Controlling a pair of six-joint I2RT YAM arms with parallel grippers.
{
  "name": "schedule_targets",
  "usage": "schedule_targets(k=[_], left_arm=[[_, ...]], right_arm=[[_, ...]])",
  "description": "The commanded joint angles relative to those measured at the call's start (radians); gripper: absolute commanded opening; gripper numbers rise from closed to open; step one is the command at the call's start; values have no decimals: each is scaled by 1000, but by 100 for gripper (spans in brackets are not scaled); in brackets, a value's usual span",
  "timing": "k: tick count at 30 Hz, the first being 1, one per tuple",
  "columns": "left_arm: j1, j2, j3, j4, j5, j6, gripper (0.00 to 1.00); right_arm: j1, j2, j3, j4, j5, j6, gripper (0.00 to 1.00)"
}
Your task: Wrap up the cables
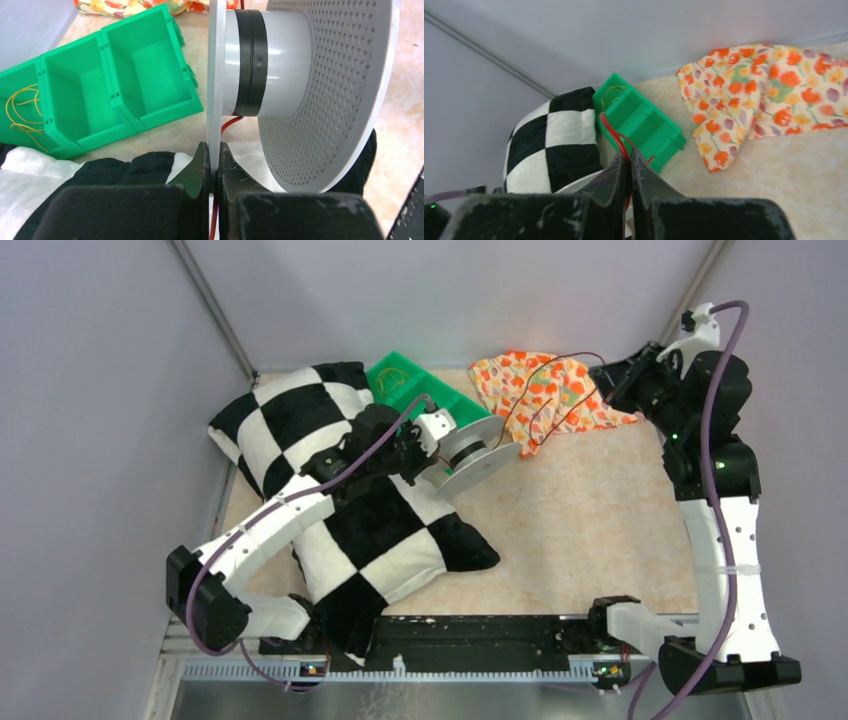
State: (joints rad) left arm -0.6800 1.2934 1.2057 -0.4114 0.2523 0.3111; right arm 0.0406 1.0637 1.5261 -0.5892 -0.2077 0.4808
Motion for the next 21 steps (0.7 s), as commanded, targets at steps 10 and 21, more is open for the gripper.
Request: schedule_targets(k=[10, 21], left_arm=[[-105, 181, 42, 290, -428, -135, 0], [-119, 206, 51, 323, -530, -305, 0]], right_arm=[[280, 8, -35, 181, -59, 45, 0], [319, -26, -79, 243, -84, 80, 0]])
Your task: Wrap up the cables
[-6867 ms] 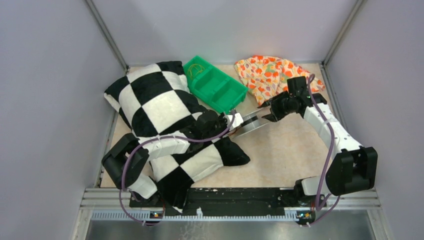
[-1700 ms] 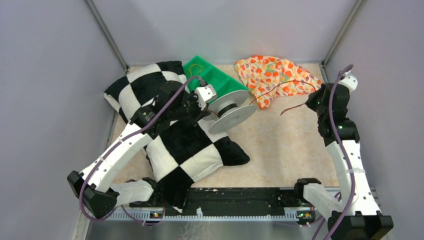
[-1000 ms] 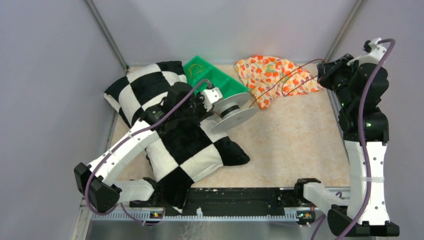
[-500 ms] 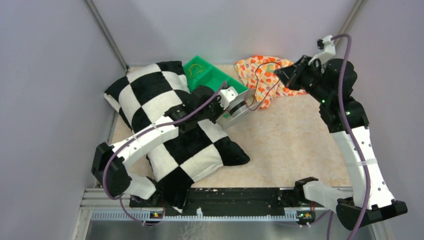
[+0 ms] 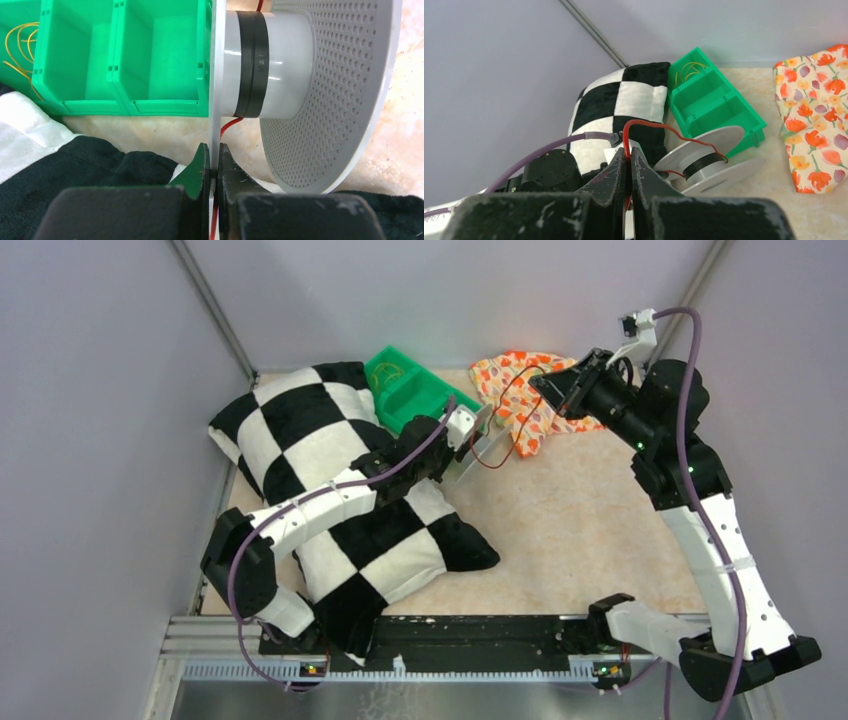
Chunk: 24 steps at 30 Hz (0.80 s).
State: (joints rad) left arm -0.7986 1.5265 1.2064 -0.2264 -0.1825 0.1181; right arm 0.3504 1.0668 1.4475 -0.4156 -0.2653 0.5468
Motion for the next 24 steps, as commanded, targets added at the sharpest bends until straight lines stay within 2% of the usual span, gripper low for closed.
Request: schedule_targets(k=[1, 4, 7, 10, 18, 20, 24], left_arm=[[1, -35, 51, 143, -101, -146, 0], [-1, -60, 50, 158, -65, -215, 0], [-22, -71, 53, 187, -32, -288, 0], [-67, -42, 89, 218, -60, -296, 0], [-73, 91, 265, 211, -150, -417, 0], [-68, 117, 307, 194, -171, -438, 0], [-33, 169, 358, 195, -129, -522, 0]], right_arm=[[10, -34, -14, 66, -32, 18, 0], [10, -51, -48, 59, -64, 14, 0], [10, -57, -52, 40, -164, -12, 0], [17, -66, -55, 37, -254, -18, 0], [56, -111, -48, -14, -248, -52, 0], [57, -122, -51, -29, -312, -80, 0], [57, -149, -72, -39, -459, -116, 0]])
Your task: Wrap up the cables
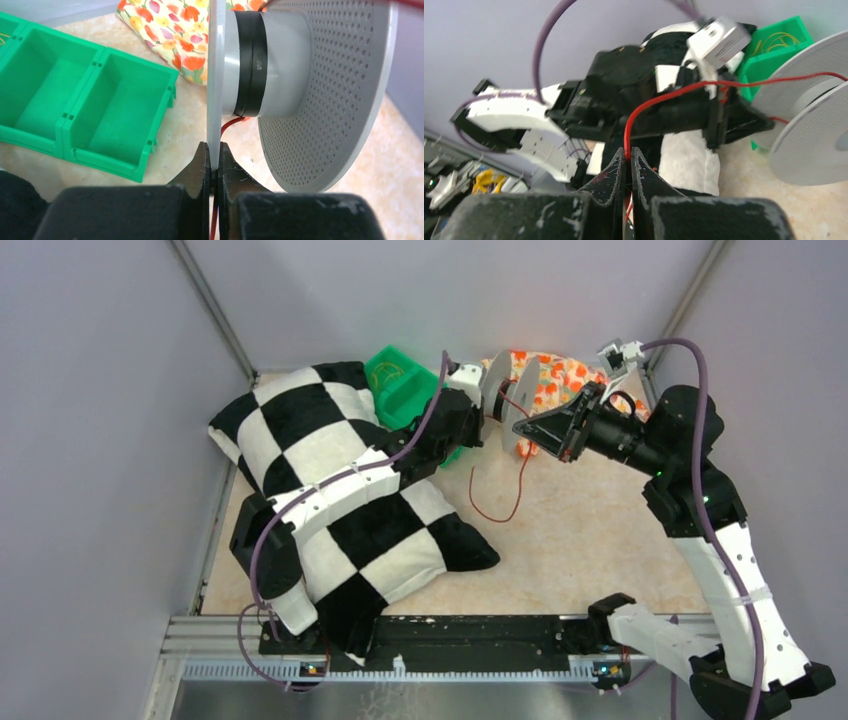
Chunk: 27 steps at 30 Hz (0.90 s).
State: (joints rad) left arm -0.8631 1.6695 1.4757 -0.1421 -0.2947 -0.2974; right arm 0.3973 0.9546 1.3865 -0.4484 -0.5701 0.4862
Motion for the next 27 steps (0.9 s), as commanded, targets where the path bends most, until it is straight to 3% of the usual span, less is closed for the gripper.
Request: schedule_targets(k=[1, 8, 18, 23, 27], left_arm=[[38, 35, 99, 116, -16, -114, 0], [120, 107, 153, 130, 112, -242, 0], [130, 137, 185, 135, 109, -225, 0], [134, 130, 216, 104, 215, -241, 0], [148, 70, 206, 118, 273, -271, 0]], right_arm=[[10, -43, -13, -16, -167, -63, 0], [11, -60, -30, -102, -187, -102, 0], [32, -38, -64, -78, -230, -85, 0], [32, -41, -170, -80, -197, -117, 0], [32, -33, -289, -123, -50, -183, 0]])
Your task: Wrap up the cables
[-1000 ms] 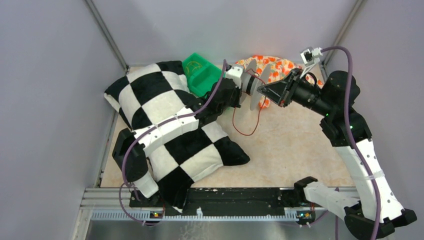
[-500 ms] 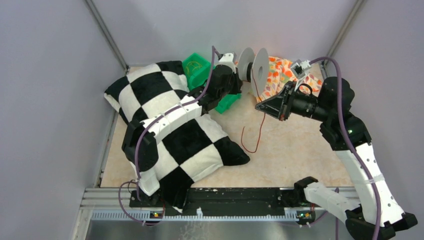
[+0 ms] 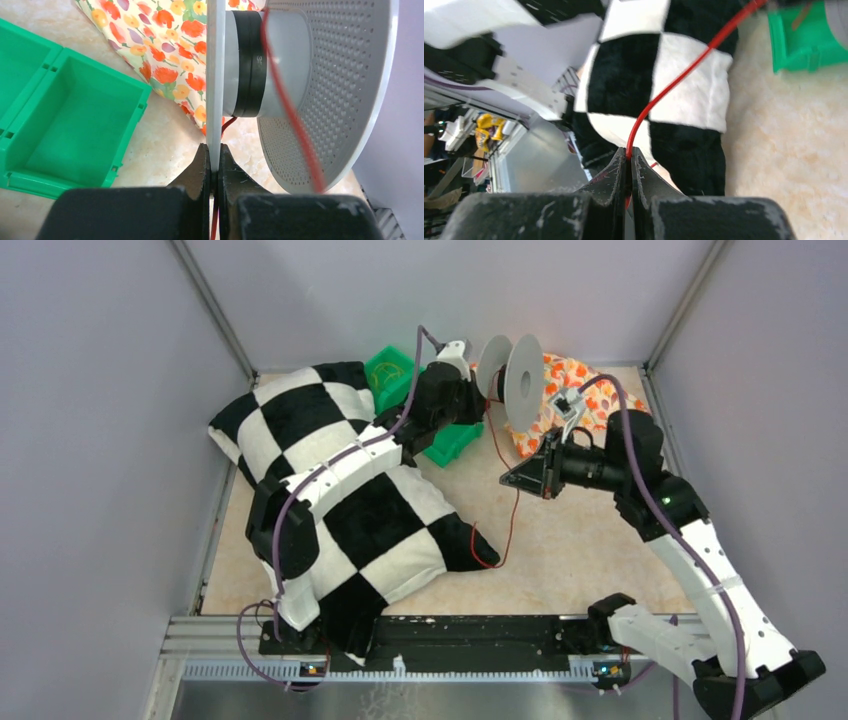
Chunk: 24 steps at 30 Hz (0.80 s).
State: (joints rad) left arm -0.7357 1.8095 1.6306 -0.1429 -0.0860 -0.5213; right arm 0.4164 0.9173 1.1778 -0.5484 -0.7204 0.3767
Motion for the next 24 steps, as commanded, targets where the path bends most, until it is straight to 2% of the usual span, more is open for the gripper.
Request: schedule_targets(k=[1, 4, 11, 14, 20, 24], left_arm=[[26, -91, 38, 128, 75, -55, 0], [55, -135, 17, 135, 159, -96, 0], [110, -233, -98, 204, 344, -225, 0], [143, -255, -100, 211, 435, -249, 0], [165, -235, -78, 242, 682, -246, 0], [166, -262, -120, 241, 741, -237, 0]], right_arm=[[13, 14, -96, -46, 146, -88, 0], [11, 43, -151, -63, 223, -120, 0], [-9, 40, -259, 5, 277, -126, 0], [-68, 16, -287, 6, 314, -163, 0], [-192, 8, -319, 37, 287, -175, 0], [-228, 11, -318, 61, 308, -186, 0]])
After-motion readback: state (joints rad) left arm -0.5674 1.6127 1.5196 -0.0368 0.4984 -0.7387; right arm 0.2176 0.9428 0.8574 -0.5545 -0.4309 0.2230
